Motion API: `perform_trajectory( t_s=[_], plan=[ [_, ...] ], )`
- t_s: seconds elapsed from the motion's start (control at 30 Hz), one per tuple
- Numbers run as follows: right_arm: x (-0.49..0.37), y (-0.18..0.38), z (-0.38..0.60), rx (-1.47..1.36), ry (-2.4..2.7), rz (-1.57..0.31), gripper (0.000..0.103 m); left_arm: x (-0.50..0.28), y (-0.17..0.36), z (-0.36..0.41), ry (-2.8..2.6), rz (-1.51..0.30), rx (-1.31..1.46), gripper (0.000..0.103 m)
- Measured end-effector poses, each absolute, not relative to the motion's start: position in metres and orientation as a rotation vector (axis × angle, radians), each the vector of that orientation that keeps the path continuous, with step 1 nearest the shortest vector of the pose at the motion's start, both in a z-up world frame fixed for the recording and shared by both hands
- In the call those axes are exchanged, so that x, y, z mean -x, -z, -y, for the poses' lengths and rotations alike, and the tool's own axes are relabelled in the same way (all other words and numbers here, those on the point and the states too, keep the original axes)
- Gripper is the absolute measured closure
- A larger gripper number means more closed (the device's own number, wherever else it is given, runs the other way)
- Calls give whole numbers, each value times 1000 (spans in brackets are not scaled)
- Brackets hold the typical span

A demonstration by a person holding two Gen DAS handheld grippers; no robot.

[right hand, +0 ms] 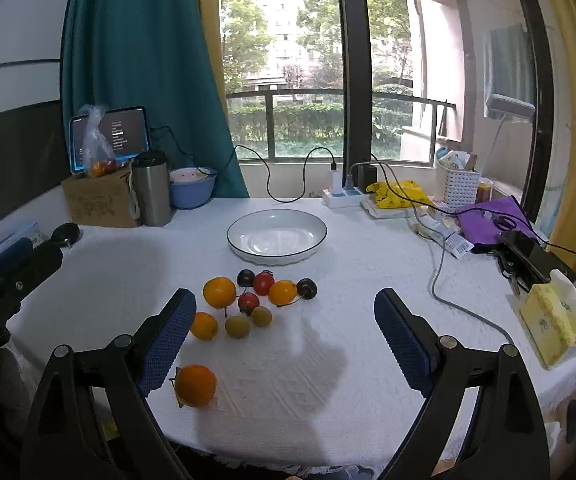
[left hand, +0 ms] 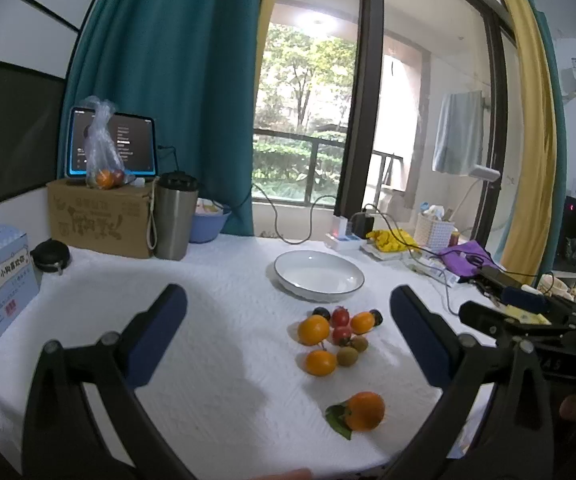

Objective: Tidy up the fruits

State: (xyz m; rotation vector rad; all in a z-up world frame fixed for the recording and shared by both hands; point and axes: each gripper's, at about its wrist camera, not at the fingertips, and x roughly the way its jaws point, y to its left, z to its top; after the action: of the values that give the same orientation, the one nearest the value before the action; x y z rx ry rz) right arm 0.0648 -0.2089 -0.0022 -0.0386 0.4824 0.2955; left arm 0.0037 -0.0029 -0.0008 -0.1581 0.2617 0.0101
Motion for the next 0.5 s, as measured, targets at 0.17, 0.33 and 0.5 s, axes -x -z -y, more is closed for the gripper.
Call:
perform_trajectory(
  t_s=[0.17,0.33,0.5],
  plan=[
    [-59,1,204,47,-298,-476,10,-3,1,3,-8,-257,163,1],
    [-58,-4,208,53,-302,-473,10,-2,2,4,1,-255,162,1],
    [-58,-3,206,55,-303,-474,10,-2,1,2,3,-255,162,1]
  ],
)
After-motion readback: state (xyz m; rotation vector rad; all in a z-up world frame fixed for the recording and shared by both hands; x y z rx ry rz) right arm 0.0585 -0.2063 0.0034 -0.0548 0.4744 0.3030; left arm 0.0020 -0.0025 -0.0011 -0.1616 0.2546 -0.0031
